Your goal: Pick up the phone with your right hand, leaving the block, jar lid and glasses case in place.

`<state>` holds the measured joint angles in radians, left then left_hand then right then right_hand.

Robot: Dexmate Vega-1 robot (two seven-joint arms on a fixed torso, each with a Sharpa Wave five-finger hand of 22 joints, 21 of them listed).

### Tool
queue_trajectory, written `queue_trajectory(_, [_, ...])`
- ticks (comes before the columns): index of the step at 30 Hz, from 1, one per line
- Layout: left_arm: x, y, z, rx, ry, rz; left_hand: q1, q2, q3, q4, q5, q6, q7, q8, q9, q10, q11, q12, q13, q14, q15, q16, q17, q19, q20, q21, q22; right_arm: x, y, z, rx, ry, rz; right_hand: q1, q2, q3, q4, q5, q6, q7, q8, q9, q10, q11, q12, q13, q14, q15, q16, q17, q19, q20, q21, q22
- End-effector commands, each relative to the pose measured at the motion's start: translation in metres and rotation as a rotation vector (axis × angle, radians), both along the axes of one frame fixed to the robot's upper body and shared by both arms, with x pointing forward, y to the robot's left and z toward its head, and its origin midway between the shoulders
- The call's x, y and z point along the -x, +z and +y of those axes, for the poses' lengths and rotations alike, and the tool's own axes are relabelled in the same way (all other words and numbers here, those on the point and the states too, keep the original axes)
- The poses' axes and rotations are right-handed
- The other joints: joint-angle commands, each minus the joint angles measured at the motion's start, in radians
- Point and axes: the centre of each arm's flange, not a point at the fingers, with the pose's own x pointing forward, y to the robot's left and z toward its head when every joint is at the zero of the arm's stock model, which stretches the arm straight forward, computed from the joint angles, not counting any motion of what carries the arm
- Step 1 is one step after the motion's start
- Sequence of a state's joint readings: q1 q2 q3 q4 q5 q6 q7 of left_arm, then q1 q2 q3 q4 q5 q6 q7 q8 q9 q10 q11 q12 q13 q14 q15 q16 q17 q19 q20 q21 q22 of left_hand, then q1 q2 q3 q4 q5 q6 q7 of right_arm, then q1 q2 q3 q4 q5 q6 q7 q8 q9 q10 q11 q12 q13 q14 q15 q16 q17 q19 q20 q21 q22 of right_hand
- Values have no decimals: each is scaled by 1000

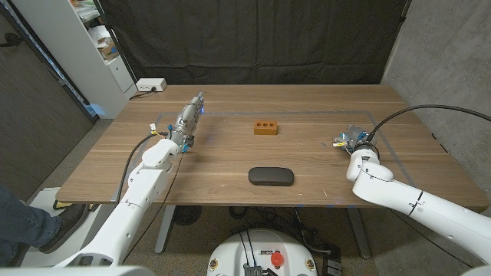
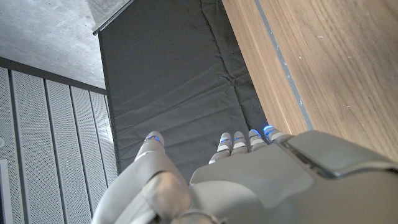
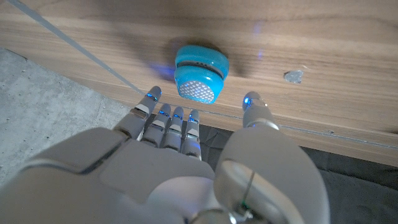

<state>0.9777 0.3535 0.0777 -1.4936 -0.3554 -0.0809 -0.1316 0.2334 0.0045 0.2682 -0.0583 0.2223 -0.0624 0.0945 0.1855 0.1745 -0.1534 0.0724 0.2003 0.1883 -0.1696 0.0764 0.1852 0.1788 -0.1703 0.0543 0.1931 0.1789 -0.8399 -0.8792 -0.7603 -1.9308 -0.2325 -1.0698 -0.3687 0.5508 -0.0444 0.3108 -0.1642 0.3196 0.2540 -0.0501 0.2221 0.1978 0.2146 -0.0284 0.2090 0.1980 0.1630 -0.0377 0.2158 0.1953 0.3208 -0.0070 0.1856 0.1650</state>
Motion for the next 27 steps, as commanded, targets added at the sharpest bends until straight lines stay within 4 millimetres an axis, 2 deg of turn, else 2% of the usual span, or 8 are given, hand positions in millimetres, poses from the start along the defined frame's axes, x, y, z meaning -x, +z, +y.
queue_trajectory(1, [-3, -1, 0, -6, -2, 9, 3, 9, -2, 1, -4, 1, -2, 2, 5, -6, 0, 7, 6, -50, -3, 0, 4, -50, 4, -1, 3, -4, -6, -2, -26, -8, 7, 17, -1, 4, -2, 8, 12, -3, 5, 3, 15, -3, 5, 2, 11, -5, 3, 3, 11, 8, 5, 2])
queue_trajectory(17, [-4, -10, 5, -12, 6, 30, 2, 10, -3, 1, -5, 0, -4, 2, 5, -8, -1, 7, 6, -54, -3, 0, 4, -56, 5, -1, 3, -10, -11, -4, -51, -3, 21, 35, 4, 11, 4, 16, 37, -2, 11, 4, 42, -5, 11, 3, 31, -10, 8, 5, 40, 6, 13, 3])
queue_trajectory(19, [-4, -11, 6, -12, 9, 32, 2, 10, -4, 1, -5, 1, -4, 2, 5, -8, -2, 7, 6, -54, -3, 0, 4, -56, 5, -1, 3, -10, -11, -3, -53, 2, 20, 50, 17, 20, 4, 19, 39, -1, 10, 4, 48, -5, 12, 4, 36, -11, 9, 6, 51, 6, 16, 3])
queue_trajectory(22, [-3, -11, 8, -10, 12, 34, 1, 11, -4, 0, -5, 1, -4, 2, 5, -8, -2, 7, 6, -54, -4, 0, 4, -57, 7, -1, 3, -12, -11, -2, -53, 0, 20, 120, 65, 58, -3, 20, 48, 0, 8, 5, 67, -10, 12, 5, 58, -21, 14, 7, 87, -3, 21, 3])
queue_trajectory(23, [-3, -11, 8, -12, 13, 34, 1, 11, -4, 0, -5, 1, -4, 2, 5, -8, -2, 7, 6, -54, -3, 0, 5, -57, 7, -1, 3, -12, -11, -2, -52, 2, 18, 130, 71, 63, -4, 18, 52, -1, 9, 5, 73, -11, 14, 5, 61, -23, 14, 6, 92, -4, 22, 3])
queue_trajectory(27, [-3, -12, 10, -10, 15, 32, 1, 11, -4, 0, -5, 2, -5, 2, 5, -8, -2, 8, 6, -54, -4, 0, 5, -57, 8, -1, 3, -13, -9, 1, -41, -7, 2, 217, 124, 103, -8, -16, 88, 0, 16, 7, 108, -11, 17, 5, 95, -35, 22, 8, 146, -19, 29, 3])
